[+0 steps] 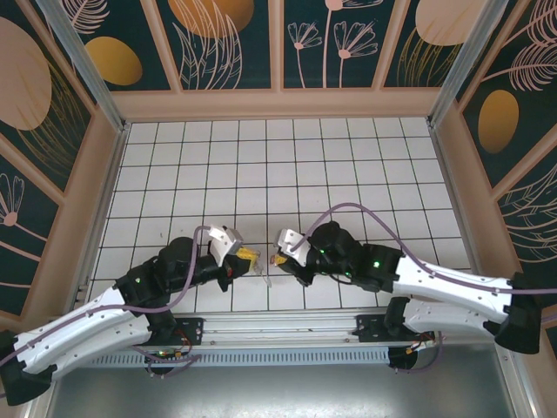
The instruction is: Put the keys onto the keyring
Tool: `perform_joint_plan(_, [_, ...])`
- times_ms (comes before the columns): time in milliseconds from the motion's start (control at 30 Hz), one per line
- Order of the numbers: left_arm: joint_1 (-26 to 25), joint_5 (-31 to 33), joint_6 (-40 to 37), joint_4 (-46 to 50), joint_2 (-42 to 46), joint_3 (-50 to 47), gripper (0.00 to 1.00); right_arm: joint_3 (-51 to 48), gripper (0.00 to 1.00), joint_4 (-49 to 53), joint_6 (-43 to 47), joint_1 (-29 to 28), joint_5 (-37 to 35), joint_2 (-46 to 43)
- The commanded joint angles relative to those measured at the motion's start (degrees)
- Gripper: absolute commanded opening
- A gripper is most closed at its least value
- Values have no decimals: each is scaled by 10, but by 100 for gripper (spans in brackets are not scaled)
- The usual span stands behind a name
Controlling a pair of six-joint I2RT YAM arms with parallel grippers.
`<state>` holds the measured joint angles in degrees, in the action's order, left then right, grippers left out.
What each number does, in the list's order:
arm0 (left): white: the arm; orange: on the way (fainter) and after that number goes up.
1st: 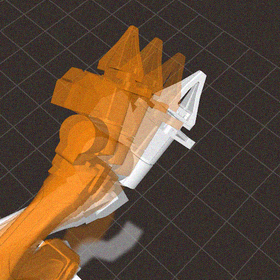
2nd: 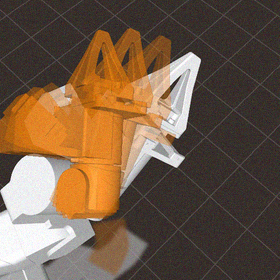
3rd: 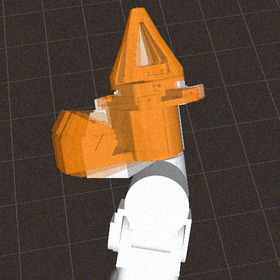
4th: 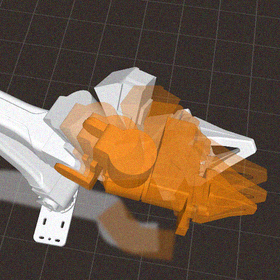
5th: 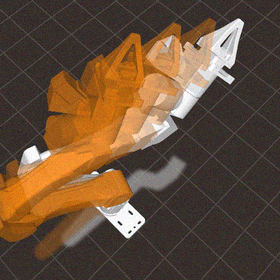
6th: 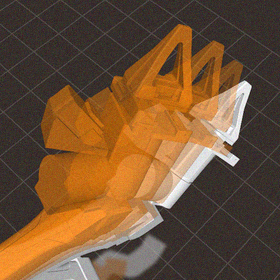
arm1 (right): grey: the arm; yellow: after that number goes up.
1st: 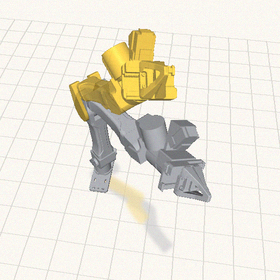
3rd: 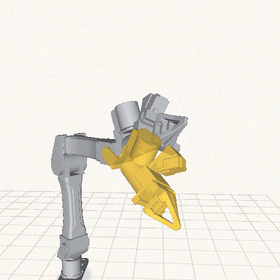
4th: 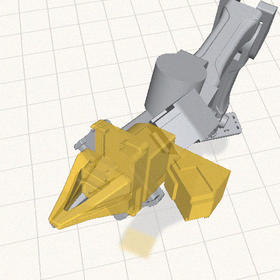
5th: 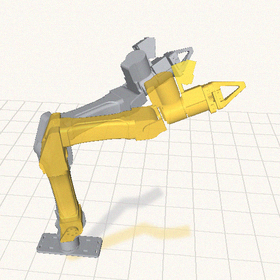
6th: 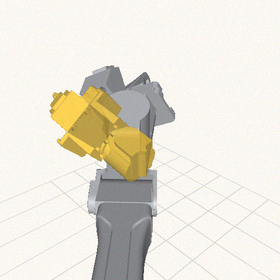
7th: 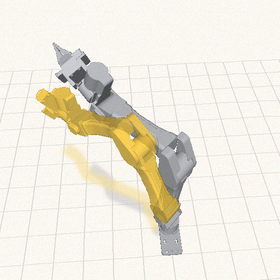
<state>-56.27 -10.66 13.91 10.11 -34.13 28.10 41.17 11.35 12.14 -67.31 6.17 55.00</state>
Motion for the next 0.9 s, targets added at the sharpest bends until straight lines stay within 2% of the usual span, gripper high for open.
perform_joint_plan(0, [-3, -43, -22, -25, 1, 24, 0, -11, 0, -29, 27, -17, 10, -23])
perform_joint_plan(167, [-6, -77, -37, -23, -1, 34, 0, -9, 0, -32, 33, -29, 11, -24])
perform_joint_plan(433, [-20, -95, -69, -11, -20, 47, 0, -5, 0, -15, 24, -30, -8, -34])
perform_joint_plan(867, [-26, -83, -101, 12, -46, 58, 0, -25, 0, -25, 16, -41, 25, -61])
